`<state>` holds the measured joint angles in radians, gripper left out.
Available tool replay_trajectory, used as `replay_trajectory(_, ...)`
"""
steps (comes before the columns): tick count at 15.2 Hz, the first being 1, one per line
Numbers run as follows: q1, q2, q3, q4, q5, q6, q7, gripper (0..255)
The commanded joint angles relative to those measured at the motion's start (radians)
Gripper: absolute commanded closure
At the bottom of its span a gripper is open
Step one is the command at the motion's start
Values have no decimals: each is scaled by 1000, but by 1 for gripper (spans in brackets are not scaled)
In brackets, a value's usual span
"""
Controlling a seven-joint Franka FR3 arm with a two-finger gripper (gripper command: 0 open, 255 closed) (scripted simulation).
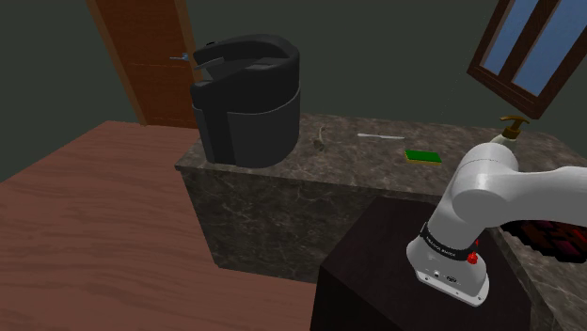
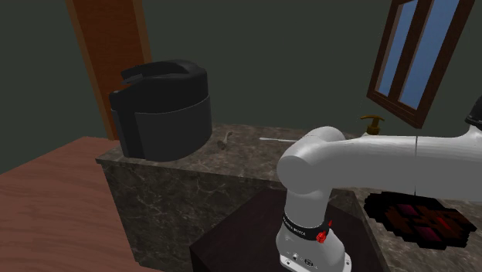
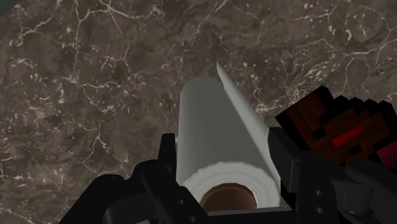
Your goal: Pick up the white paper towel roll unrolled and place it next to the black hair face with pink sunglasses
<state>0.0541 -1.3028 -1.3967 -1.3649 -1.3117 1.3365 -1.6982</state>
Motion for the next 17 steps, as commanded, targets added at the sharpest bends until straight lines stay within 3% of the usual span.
replay_trajectory(1, 0, 0, 0, 0, 0, 0, 0, 0)
replay_trajectory(6, 0, 0, 0, 0, 0, 0, 0, 0)
replay_trajectory(10, 53, 66, 31, 115, 32, -71, -36, 0)
replay_trajectory(17, 53, 66, 31, 115, 32, -71, -36, 0)
